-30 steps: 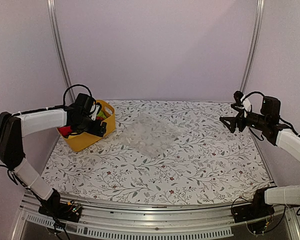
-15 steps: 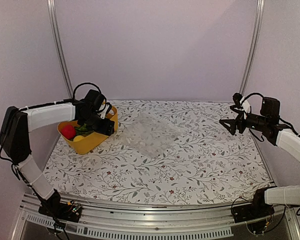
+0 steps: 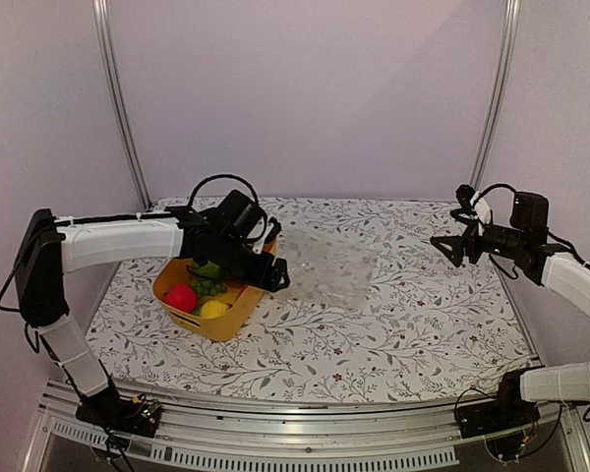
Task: Place the food in the zip-top bag and seal the zipper
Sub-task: Move the bin to the center of the board, then adjust the bin at the corner of the board.
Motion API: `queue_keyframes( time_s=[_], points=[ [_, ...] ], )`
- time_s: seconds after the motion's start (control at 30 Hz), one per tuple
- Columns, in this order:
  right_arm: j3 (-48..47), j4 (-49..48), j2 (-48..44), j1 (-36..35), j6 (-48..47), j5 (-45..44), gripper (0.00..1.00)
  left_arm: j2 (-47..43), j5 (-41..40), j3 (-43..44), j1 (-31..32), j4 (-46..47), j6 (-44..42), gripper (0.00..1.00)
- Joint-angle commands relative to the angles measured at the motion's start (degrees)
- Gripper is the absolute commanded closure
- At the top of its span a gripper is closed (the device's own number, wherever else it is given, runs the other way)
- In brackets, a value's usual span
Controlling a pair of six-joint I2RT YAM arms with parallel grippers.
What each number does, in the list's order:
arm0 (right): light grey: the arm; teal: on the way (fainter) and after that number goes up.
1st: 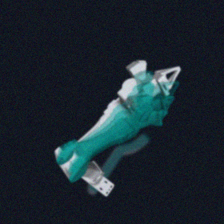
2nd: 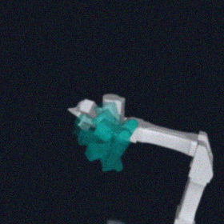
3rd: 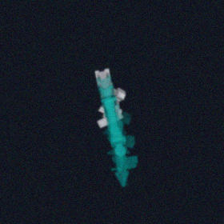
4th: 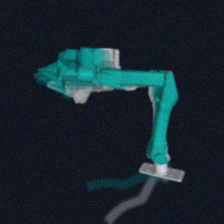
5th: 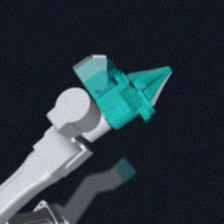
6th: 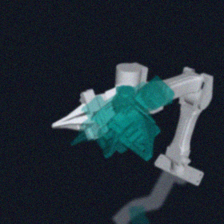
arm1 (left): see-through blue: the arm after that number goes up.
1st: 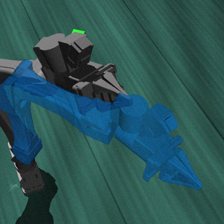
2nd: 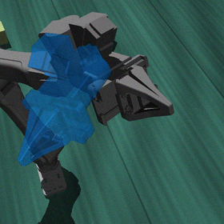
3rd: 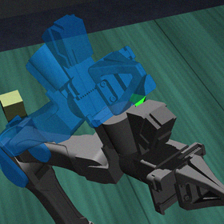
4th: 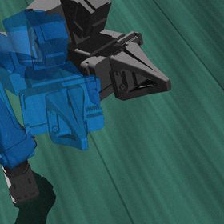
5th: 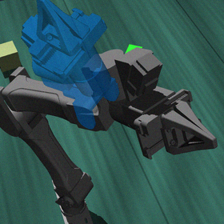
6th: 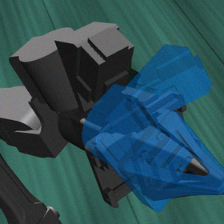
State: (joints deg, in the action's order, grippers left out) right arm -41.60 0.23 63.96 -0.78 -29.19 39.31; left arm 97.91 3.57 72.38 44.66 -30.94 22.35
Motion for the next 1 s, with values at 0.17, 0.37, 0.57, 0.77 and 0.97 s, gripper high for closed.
queue_keyframes(
  time_s=[0.17, 0.37, 0.57, 0.77, 0.97],
  points=[
    [-0.9, 1.9, 0.7, 0.2, -0.2, -0.1, 0.03, 4.6, 6.1, 3.4, 5.0, 11.6, 9.3, 0.04],
    [-0.9, 2.2, -0.3, 0.2, -0.3, 0.7, 0.03, 0.7, -1.2, 11.1, 5.4, -1.5, 2.6, 0.02],
    [-1.0, 5.0, -1.6, 0.2, -3.4, 4.9, 0.05, -10.3, -2.9, -0.2, 10.4, -5.6, -8.6, 0.05],
    [-3.6, 11.5, -0.4, -0.6, -9.4, 9.2, 0.18, -17.4, -5.9, -10.4, 12.8, -6.6, -9.1, 0.15],
    [-6.1, 16.7, 3.7, -12.2, -15.3, -0.1, 0.25, -18.4, -8.0, -13.0, 13.5, -9.2, -9.9, 0.23]
  ],
)
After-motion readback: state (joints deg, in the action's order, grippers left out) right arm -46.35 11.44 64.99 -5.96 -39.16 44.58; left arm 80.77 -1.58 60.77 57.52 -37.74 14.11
